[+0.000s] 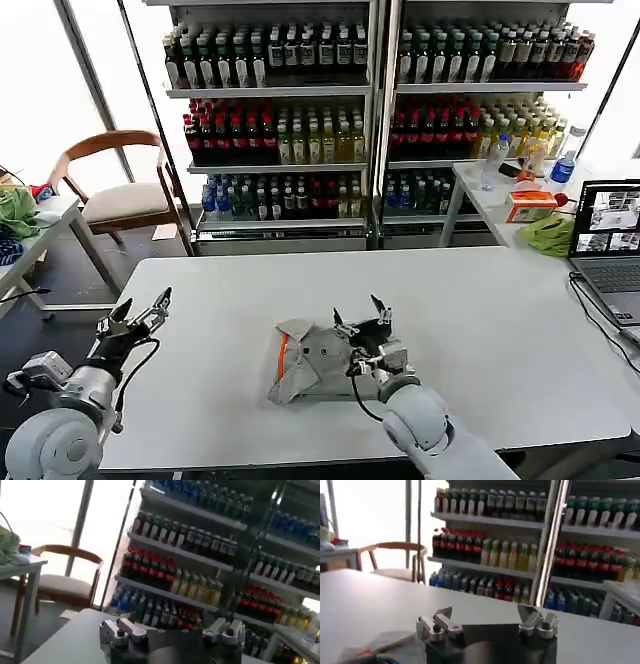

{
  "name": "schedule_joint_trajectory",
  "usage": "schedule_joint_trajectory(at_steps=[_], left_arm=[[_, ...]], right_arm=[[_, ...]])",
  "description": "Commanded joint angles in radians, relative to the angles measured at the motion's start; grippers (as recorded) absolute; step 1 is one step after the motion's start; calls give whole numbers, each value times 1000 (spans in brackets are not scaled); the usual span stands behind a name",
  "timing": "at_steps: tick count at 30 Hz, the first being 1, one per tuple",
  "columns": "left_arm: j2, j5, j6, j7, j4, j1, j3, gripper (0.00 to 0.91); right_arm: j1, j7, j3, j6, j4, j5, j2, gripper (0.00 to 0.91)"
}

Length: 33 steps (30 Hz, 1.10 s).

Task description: Fold and organize the clothes.

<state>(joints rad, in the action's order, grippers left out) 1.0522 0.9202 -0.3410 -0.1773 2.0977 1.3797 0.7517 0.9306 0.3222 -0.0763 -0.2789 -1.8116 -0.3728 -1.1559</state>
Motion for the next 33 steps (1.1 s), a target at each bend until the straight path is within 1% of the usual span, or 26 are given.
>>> schedule_joint_trajectory(at_steps=[1, 2, 3, 4, 6, 7, 8, 9, 11, 14, 19, 20, 23, 26, 29, 33], left_arm=[[30, -122, 49, 50, 57, 94, 52, 907], [35, -144, 73, 63, 56, 108, 55, 907], [38, -169, 95, 75, 53, 121, 56, 907], [40, -192, 117, 82, 50, 134, 56, 907], [44, -236, 162, 106, 52, 163, 53, 907], [46, -240, 164, 112, 56, 172, 51, 907], [47, -244, 186, 118, 62, 183, 46, 907], [48, -246, 204, 125, 68, 195, 39, 907], [52, -279, 244, 143, 78, 214, 24, 907], [80, -321, 290, 162, 92, 225, 0, 907], [107, -388, 339, 181, 94, 237, -16, 907], [106, -396, 345, 186, 91, 239, -13, 907], [92, -390, 345, 186, 86, 240, -7, 907], [81, -383, 343, 185, 78, 235, -7, 907], [80, -376, 340, 185, 78, 230, -9, 907], [83, -376, 339, 184, 83, 230, -12, 907]], right_arm=[[143, -76, 106, 193, -130, -33, 14, 907], [185, -86, 149, 198, -155, -21, 25, 907], [185, -86, 149, 198, -155, -21, 25, 907], [265, -105, 232, 214, -197, -2, 36, 907], [331, -113, 292, 216, -221, 12, 39, 907], [358, -121, 311, 230, -228, 13, 38, 907], [401, -131, 346, 243, -237, 13, 39, 907], [422, -137, 359, 255, -241, 15, 38, 907], [487, -156, 418, 285, -250, 30, 32, 907], [535, -181, 468, 321, -251, 45, 27, 907], [592, -199, 544, 353, -246, 45, 19, 907], [603, -199, 564, 355, -243, 27, 22, 907], [627, -196, 597, 356, -247, -12, 31, 907], [632, -196, 604, 348, -241, 12, 42, 907], [621, -205, 601, 337, -237, -8, 43, 907], [619, -215, 594, 333, -240, -10, 44, 907]])
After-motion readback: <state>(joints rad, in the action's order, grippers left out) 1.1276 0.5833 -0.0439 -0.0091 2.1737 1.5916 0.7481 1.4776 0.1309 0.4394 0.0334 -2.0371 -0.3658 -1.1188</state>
